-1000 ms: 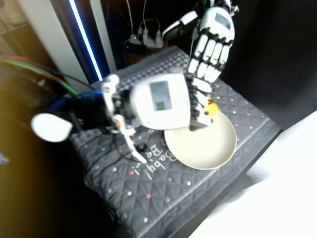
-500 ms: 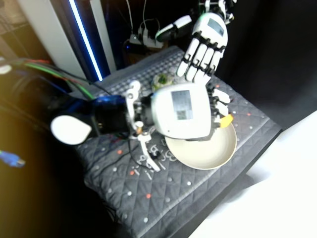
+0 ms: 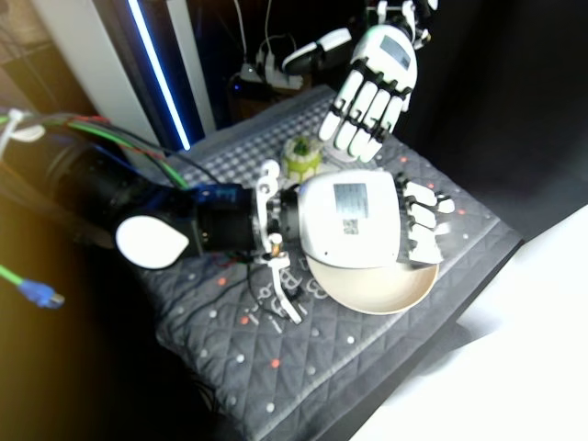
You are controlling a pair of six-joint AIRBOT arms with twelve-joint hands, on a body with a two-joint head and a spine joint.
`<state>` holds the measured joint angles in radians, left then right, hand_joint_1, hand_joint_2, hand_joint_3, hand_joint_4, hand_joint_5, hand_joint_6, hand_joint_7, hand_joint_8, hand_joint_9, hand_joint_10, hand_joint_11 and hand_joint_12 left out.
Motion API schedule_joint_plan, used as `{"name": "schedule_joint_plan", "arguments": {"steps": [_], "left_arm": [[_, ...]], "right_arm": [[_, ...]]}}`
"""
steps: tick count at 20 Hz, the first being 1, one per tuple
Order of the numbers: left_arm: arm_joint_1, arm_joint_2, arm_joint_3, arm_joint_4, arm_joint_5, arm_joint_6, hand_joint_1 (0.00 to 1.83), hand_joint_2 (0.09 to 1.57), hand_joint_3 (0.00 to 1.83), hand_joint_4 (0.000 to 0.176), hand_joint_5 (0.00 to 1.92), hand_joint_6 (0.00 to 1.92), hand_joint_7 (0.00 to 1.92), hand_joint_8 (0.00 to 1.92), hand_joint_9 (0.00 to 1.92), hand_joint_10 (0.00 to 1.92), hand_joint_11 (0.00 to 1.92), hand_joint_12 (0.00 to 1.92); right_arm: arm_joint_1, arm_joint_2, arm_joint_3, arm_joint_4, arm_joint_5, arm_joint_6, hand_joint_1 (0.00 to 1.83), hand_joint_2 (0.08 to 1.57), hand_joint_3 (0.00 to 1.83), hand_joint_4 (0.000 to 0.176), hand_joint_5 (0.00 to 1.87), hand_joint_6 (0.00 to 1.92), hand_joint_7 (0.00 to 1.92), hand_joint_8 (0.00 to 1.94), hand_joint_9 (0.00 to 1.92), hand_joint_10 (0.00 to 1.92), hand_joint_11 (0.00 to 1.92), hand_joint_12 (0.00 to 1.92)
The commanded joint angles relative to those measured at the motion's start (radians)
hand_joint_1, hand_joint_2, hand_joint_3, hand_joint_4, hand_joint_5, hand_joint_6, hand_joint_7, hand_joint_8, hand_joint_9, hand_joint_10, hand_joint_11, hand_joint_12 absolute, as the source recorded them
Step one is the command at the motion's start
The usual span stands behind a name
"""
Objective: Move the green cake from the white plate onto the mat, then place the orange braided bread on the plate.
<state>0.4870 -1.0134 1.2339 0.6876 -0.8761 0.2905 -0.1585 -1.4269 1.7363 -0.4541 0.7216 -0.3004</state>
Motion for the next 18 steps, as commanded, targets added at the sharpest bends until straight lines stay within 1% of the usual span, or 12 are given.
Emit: {"name": "schedule_joint_plan", "arguments": {"steps": [1,2,3,4,5,7,11,12,14,16,17,18], "left_arm": [[-0.010,0.001,0.003,-0.056,-0.109,-0.011,0.33,0.76,0.88,0.000,0.22,0.05,0.19,0.00,0.15,0.02,0.00,0.80],[-0.008,0.002,0.003,-0.058,-0.109,-0.014,0.33,0.76,0.88,0.000,0.22,0.05,0.19,0.00,0.15,0.02,0.00,0.80],[-0.005,0.004,0.003,-0.061,-0.109,-0.019,0.33,0.76,0.88,0.000,0.22,0.05,0.19,0.00,0.15,0.02,0.00,0.80],[-0.002,0.007,0.003,-0.063,-0.109,-0.024,0.33,0.76,0.88,0.000,0.22,0.05,0.19,0.00,0.15,0.02,0.00,0.80],[0.002,0.008,0.003,-0.068,-0.109,-0.028,0.33,0.76,0.88,0.000,0.22,0.05,0.19,0.00,0.15,0.02,0.00,0.80],[0.004,0.011,0.002,-0.071,-0.108,-0.030,0.33,0.76,0.88,0.000,0.22,0.05,0.19,0.00,0.15,0.02,0.00,0.80],[0.004,0.034,-0.013,-0.076,-0.104,-0.030,0.33,0.76,0.88,0.000,0.22,0.05,0.19,0.00,0.15,0.02,0.00,0.80],[0.004,0.042,-0.017,-0.078,-0.103,-0.030,0.33,0.76,0.88,0.000,0.22,0.05,0.19,0.00,0.15,0.02,0.00,0.80],[0.004,0.052,-0.021,-0.083,-0.102,-0.029,0.33,0.76,0.88,0.000,0.22,0.05,0.19,0.00,0.15,0.02,0.00,0.80],[0.004,0.059,-0.026,-0.088,-0.101,-0.025,0.33,0.76,0.88,0.000,0.22,0.05,0.19,0.00,0.15,0.02,0.00,0.80],[0.004,0.067,-0.030,-0.093,-0.098,-0.017,0.33,0.76,0.88,0.000,0.22,0.05,0.19,0.00,0.15,0.02,0.00,0.80],[0.004,0.072,-0.034,-0.098,-0.094,-0.005,0.33,0.76,0.88,0.000,0.22,0.05,0.19,0.00,0.15,0.02,0.00,0.80]], "right_arm": [[0.016,0.014,-0.003,0.042,0.105,0.002,0.75,1.15,0.00,0.006,0.23,0.00,0.36,0.00,0.35,0.00,0.16,0.68],[0.016,0.015,-0.006,0.042,0.105,0.002,0.72,1.16,0.00,0.031,0.13,0.00,0.30,0.00,0.31,0.00,0.09,0.65],[0.016,0.015,-0.012,0.040,0.105,0.002,0.71,1.16,0.00,0.036,0.09,0.00,0.29,0.00,0.30,0.00,0.07,0.65],[0.016,0.015,-0.016,0.036,0.105,0.002,0.69,1.15,0.00,0.051,0.07,0.00,0.30,0.00,0.31,0.00,0.11,0.67],[0.016,0.015,-0.025,0.031,0.105,0.002,0.68,1.14,0.00,0.054,0.07,0.00,0.31,0.01,0.32,0.01,0.13,0.68],[0.016,0.026,-0.043,0.026,0.106,0.002,0.67,1.11,0.00,0.034,0.09,0.00,0.33,0.00,0.35,0.00,0.19,0.57],[0.016,0.067,-0.090,0.002,0.117,0.002,0.71,1.00,0.00,0.076,0.04,0.00,0.32,0.00,0.35,0.00,0.23,0.64],[0.016,0.076,-0.102,0.000,0.125,0.002,0.71,0.99,0.00,0.090,0.03,0.00,0.30,0.00,0.34,0.00,0.22,0.64],[0.016,0.098,-0.121,0.000,0.143,0.002,0.64,0.97,0.00,0.095,0.04,0.00,0.28,0.01,0.37,0.01,0.23,0.66],[0.016,0.126,-0.142,0.000,0.161,0.002,0.63,0.93,0.00,0.044,0.11,0.00,0.32,0.00,0.39,0.00,0.21,0.77],[0.016,0.143,-0.158,-0.008,0.164,0.002,0.63,0.92,0.00,0.030,0.13,0.00,0.33,0.00,0.39,0.00,0.18,0.86],[0.016,0.152,-0.168,-0.015,0.163,0.002,0.65,0.91,0.00,0.034,0.14,0.00,0.32,0.00,0.38,0.00,0.12,0.94]]}}
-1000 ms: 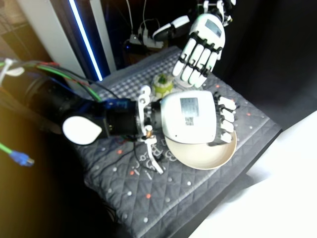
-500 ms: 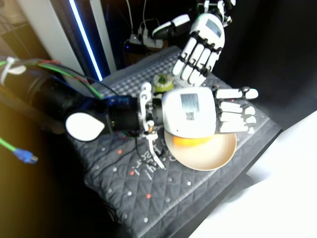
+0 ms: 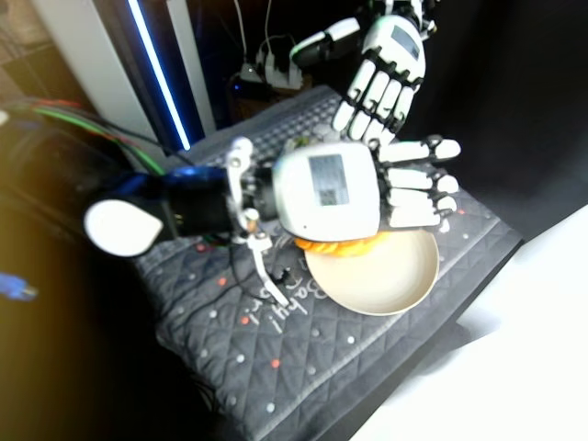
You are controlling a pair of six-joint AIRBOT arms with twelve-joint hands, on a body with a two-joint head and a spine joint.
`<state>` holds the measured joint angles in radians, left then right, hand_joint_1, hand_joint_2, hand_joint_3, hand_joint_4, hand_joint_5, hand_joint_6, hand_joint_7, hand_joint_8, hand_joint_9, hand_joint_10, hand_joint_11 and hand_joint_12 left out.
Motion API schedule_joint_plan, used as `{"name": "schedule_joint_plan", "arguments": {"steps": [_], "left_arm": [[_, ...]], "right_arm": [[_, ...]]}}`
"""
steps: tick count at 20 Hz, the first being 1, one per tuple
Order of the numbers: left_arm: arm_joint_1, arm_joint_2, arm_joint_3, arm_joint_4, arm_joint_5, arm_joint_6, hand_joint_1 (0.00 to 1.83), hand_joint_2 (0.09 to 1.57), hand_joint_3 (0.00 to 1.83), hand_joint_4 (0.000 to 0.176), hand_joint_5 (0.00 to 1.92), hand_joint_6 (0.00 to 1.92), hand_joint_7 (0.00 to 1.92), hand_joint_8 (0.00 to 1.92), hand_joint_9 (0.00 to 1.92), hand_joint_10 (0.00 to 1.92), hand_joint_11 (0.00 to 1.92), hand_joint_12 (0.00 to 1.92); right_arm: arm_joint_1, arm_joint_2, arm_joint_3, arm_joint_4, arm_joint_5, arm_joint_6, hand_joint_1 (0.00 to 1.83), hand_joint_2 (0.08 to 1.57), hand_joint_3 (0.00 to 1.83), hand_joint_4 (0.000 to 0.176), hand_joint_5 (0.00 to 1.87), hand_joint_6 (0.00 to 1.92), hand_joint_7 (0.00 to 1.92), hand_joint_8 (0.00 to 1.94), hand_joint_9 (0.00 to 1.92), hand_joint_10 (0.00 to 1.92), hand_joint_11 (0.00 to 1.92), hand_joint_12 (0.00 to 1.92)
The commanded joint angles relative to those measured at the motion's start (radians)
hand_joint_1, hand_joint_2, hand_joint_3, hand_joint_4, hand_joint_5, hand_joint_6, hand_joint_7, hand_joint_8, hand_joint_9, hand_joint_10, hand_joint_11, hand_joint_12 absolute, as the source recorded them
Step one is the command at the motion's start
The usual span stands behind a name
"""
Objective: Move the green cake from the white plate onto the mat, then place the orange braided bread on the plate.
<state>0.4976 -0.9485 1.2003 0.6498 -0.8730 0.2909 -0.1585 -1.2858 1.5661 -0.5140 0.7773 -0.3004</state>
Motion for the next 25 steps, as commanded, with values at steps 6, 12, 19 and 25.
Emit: {"name": "schedule_joint_plan", "arguments": {"steps": [6,12,19,25], "left_arm": [[-0.015,0.052,-0.014,-0.092,-0.082,0.037,0.33,0.76,0.88,0.000,0.22,0.05,0.19,0.00,0.15,0.02,0.00,0.80],[-0.035,0.092,-0.026,-0.142,-0.088,0.091,0.33,0.76,0.88,0.000,0.22,0.05,0.19,0.00,0.15,0.02,0.00,0.80],[-0.034,0.152,-0.030,-0.214,-0.117,0.113,0.33,0.76,0.88,0.000,0.22,0.05,0.19,0.00,0.15,0.02,0.00,0.80],[-0.034,0.201,-0.047,-0.289,-0.183,0.160,0.60,0.92,0.15,0.042,0.30,0.01,0.22,0.00,0.24,0.01,0.00,0.65]], "right_arm": [[0.016,0.067,-0.050,0.023,0.133,0.002,0.67,0.84,0.00,0.004,0.26,0.02,0.45,0.01,0.53,0.03,0.19,1.15],[0.015,0.202,-0.151,0.050,0.223,0.000,0.56,0.79,0.01,0.053,0.05,0.00,0.19,0.00,0.27,0.00,0.03,1.11],[0.014,0.382,-0.348,0.184,0.284,-0.279,0.51,0.88,0.01,0.000,0.16,0.00,0.18,0.00,0.18,0.00,0.00,0.88],[0.011,0.427,-0.381,0.193,0.352,-0.279,0.71,0.88,0.01,0.093,0.17,0.00,0.21,0.00,0.19,0.00,0.00,0.84]]}}
